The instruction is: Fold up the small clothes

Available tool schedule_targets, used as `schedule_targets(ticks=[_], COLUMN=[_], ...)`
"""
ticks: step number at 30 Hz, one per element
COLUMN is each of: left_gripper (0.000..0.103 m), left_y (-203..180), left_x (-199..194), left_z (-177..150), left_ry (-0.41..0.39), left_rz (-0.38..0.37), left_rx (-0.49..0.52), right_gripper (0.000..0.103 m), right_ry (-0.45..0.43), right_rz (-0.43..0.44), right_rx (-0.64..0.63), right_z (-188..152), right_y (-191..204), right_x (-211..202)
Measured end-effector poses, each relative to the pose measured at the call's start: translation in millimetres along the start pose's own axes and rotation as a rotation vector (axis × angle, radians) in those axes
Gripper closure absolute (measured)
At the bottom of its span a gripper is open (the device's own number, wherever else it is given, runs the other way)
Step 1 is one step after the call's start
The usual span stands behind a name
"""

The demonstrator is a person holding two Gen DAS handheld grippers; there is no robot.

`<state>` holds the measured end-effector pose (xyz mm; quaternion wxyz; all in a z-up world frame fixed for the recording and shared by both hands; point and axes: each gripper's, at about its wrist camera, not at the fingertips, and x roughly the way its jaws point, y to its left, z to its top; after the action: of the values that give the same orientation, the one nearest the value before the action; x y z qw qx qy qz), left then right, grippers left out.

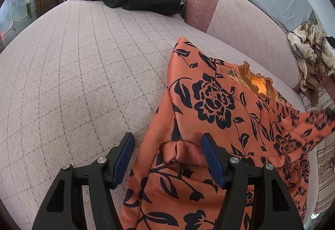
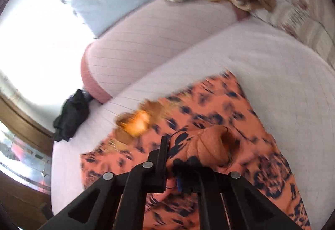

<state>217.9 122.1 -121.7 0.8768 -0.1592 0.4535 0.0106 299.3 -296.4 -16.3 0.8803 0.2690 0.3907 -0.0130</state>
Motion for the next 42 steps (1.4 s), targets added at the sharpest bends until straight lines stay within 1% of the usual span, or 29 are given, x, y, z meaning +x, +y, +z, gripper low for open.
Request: schedule_targets(ticks=[3,5,7,8,9,10,12,13,14,16,17,18,19,20,21,24,25,26,28,31,32,33,34,35,36,37,38,40,42], left_gripper=[0.036,0.036,0.036,0.036,0.036,0.036,0.036,0.036,0.036,0.036,0.035,0.035,0.034,0.034,0.034,0.034,0.034,0.034,0.034,0.034,0.034,0.034,0.034,0.034,0.034,0.034,0.034,0.034,0.034], left_y=[2.4,4.7,6.1,5.6,4.7,3.4,2.2,2.1,2.5,2.0,-0.4,-1.3,-1.7,-3.0,-3.2,-3.6,-3.6,-3.6,-3.3,-2.6,-2.2,-2.4,-2.4,-1.8,-0.2,2.8,6.7,16.1,21.4], left_x=[-1.1,-1.9,-2.6,-2.3,-2.0,-1.6,-2.7,-2.7,-2.6,-2.5,-1.7,-1.3,-0.7,0.6,0.8,1.5,1.5,1.5,1.6,1.7,1.9,2.4,2.5,1.8,0.3,-2.2,-5.4,-14.5,-26.8], left_z=[-0.1,0.5,1.0,1.2,1.2,1.1,-0.5,-1.0,-1.2,-1.3,-1.5,-1.7,-1.7,-1.1,-1.3,-0.9,-0.7,-0.9,-0.4,0.8,1.5,2.0,2.2,2.3,2.7,3.5,4.8,7.0,6.2], left_ry=[-0.006,-0.011,-0.014,-0.015,-0.018,-0.021,-0.027,-0.028,-0.028,-0.032,-0.034,-0.037,-0.04,-0.042,-0.044,-0.047,-0.045,-0.045,-0.046,-0.047,-0.048,-0.048,-0.048,-0.047,-0.045,-0.046,-0.052,-0.074,-0.1], left_rz=[-0.007,-0.012,-0.012,-0.006,0.002,0.009,0.018,0.017,0.016,0.022,0.029,0.034,0.037,0.041,0.043,0.043,0.042,0.042,0.037,0.034,0.035,0.038,0.039,0.035,0.031,0.032,0.038,0.058,0.056], left_rx=[-0.012,-0.027,-0.039,-0.037,-0.032,-0.026,-0.013,-0.009,-0.008,-0.01,-0.007,-0.003,0.001,0.005,0.007,0.007,0.008,0.007,0.005,-0.005,-0.01,-0.013,-0.015,-0.015,-0.021,-0.035,-0.054,-0.091,-0.088], right_gripper=[0.097,0.097,0.097,0.097,0.096,0.096,0.094,0.093,0.092,0.089,0.079,0.074,0.054,0.03,0.027,0.029,0.041,0.068,0.099,0.098,0.098,0.097,0.089,0.073,0.073,0.072,0.056,0.026,0.025], right_ry=[-0.114,-0.205,-0.278,-0.292,-0.263,-0.196,-0.063,-0.003,0.042,0.064,0.063,0.061,0.054,0.043,0.03,0.054,0.066,0.075,0.072,-0.078,-0.099,-0.083,-0.019,0.073,0.13,0.086,0.052,0.024,-0.003], right_rz=[0.088,0.118,0.091,0.065,0.036,0.004,-0.098,-0.113,-0.098,-0.071,-0.045,-0.016,0.004,0.026,0.051,0.074,0.06,0.044,0.014,-0.026,-0.053,-0.105,-0.168,-0.226,-0.217,-0.19,-0.175,-0.13,-0.143], right_rx=[-0.041,-0.064,-0.079,-0.077,-0.074,-0.077,-0.038,0.018,0.092,0.177,0.195,0.204,0.209,0.22,0.234,0.278,0.284,0.288,0.297,0.203,0.156,0.106,0.06,0.038,0.041,0.037,0.038,0.046,0.005], right_z=[29.8,38.7,33.0,24.7,14.7,2.5,-21.4,-33.0,-44.2,-56.4,-57.2,-55.3,-51.8,-49.0,-46.2,-38.0,-35.1,-32.3,-27.6,-18.5,-16.9,-17.1,-18.8,-22.8,-27.1,-29.5,-31.4,-35.8,-41.2], right_y=[43.2,59.0,57.0,48.3,35.6,18.4,-21.9,-44.0,-65.4,-90.6,-96.0,-98.5,-98.2,-97.8,-97.6,-98.4,-99.2,-100.2,-103.6,-86.6,-81.5,-78.8,-81.6,-87.9,-94.6,-94.9,-93.0,-89.0,-79.7], right_x=[-22.0,-42.1,-53.4,-50.5,-36.3,-13.0,30.8,45.9,56.5,62.0,62.2,62.0,59.6,57.2,55.8,62.8,66.9,70.3,68.9,28.5,23.2,28.0,42.7,61.2,71.1,63.4,54.6,43.7,34.1])
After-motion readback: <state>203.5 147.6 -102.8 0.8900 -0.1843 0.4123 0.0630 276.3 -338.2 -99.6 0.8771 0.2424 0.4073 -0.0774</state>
